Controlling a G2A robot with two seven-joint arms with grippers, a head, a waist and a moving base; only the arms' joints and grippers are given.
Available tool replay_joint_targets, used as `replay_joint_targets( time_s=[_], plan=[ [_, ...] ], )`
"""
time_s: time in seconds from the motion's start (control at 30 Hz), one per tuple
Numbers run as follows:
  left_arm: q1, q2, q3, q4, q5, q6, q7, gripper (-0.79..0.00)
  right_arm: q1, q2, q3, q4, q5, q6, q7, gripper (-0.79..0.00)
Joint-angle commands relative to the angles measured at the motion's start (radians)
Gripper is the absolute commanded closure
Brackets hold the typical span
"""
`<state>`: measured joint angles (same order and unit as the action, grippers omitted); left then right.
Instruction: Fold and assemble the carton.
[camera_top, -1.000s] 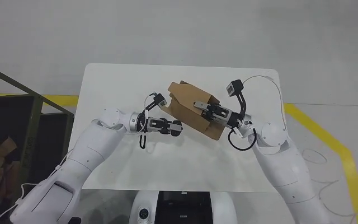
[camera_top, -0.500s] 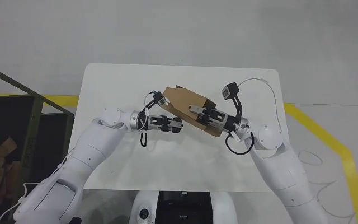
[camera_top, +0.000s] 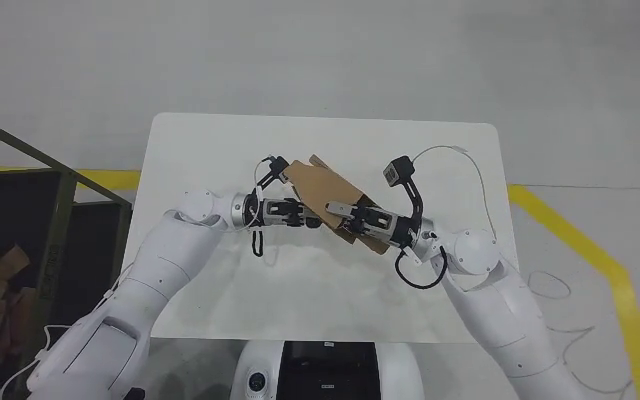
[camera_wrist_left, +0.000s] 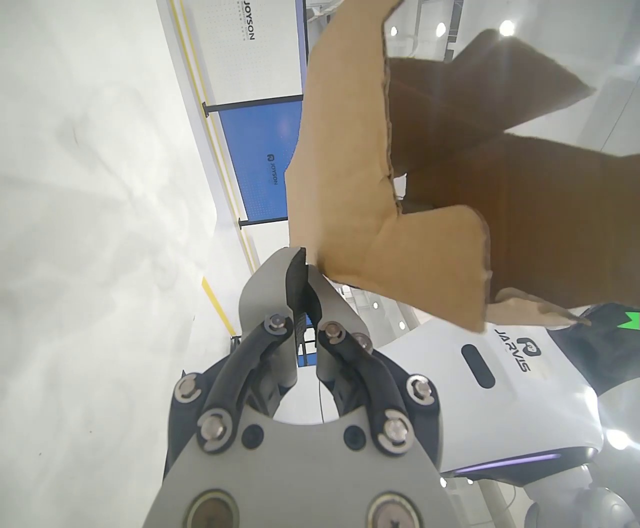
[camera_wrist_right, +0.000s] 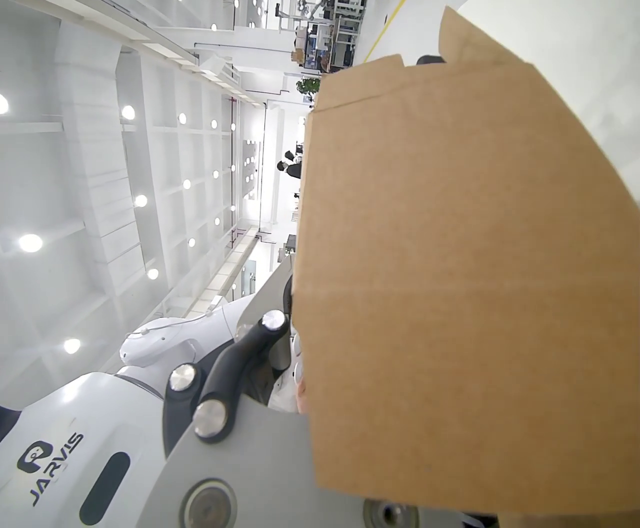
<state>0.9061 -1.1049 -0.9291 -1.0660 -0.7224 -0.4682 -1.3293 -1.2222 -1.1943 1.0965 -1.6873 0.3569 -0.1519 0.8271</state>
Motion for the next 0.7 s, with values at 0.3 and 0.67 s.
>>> replay_joint_targets(
  time_s=[0.3, 0.67],
  plan=[
    [-0.002, -0.009, -0.013, 0.012, -0.017, -0.005, -0.001, 0.000, -0.008, 0.000, -0.016, -0.018, -0.008, 0.011, 0.006, 0.000],
    [-0.001, -0.017, -0.028, 0.018, -0.025, -0.003, -0.008, 0.000, -0.009, -0.001, -0.032, -0.025, -0.021, 0.009, 0.005, 0.000]
  ],
)
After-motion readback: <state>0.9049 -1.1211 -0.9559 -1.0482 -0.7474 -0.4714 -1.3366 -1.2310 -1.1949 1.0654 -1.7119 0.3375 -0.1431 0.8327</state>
